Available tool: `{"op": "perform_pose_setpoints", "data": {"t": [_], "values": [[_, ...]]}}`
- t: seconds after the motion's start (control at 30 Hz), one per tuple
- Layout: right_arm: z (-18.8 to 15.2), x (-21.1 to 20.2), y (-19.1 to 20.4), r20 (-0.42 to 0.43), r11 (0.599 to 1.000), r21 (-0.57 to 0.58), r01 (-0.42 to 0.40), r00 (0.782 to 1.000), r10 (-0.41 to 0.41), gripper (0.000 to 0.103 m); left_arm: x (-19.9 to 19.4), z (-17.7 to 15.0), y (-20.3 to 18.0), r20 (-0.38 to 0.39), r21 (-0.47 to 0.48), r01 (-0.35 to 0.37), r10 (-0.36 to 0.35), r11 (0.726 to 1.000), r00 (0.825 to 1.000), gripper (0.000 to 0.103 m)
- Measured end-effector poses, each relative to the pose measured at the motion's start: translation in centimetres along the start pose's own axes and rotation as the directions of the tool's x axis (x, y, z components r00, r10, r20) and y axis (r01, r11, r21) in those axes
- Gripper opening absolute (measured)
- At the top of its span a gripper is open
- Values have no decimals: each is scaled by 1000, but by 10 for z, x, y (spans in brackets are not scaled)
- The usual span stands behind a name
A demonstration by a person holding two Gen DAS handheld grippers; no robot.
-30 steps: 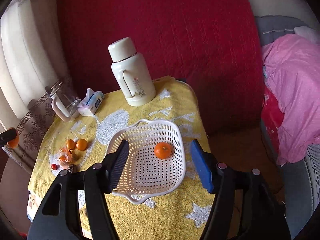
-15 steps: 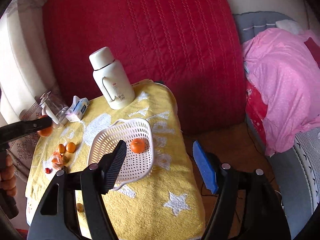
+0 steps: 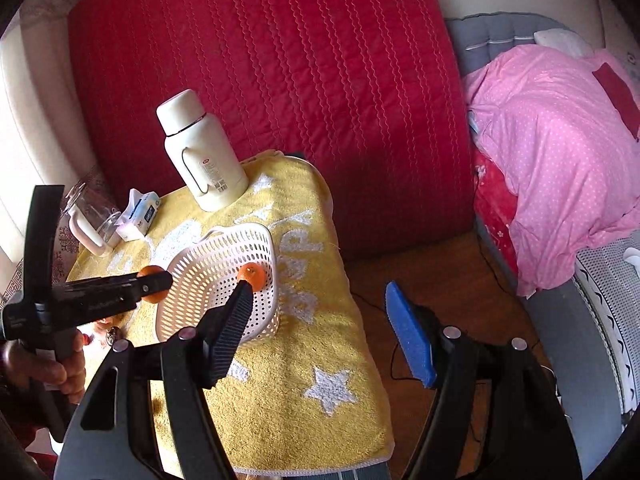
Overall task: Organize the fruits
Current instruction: 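Lower the large orange into the white basket and open the left tool, then move left tool toward the red tomato while right tool moves toward the bag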
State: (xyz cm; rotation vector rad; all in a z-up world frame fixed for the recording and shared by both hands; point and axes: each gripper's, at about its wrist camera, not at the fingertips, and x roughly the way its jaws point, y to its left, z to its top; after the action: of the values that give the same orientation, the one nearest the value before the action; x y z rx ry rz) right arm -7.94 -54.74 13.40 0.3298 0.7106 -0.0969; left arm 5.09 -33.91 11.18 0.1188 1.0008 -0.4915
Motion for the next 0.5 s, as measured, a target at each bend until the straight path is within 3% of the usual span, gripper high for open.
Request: {"op": "perform_pose_setpoints", "data": {"t": [0.07,0.13,0.2,0.37,0.5], "values": [[0,0,1,0,1000,0,-1,1000,1,70,6,-1,-1,-14,7,-3,4,1000,1000,41],[0,1,1,-1,1000,0,-3,1000,3,70,9,-1,-1,-31,3,-4,4,1000,1000,50],[0,1,2,0,1000,-1,-5,1000,5,70,5,0,2,-18,-10,-9,9,1000,1000,76],[2,3,8,5,1000,-5,-22,1000,22,70,-11,6,11,13,-33,-18,19,999,1000,79],[5,4,16,10,999,-14,-41,999,41,71,-33,10,21,72,-59,-56,60,997,996,92]]}}
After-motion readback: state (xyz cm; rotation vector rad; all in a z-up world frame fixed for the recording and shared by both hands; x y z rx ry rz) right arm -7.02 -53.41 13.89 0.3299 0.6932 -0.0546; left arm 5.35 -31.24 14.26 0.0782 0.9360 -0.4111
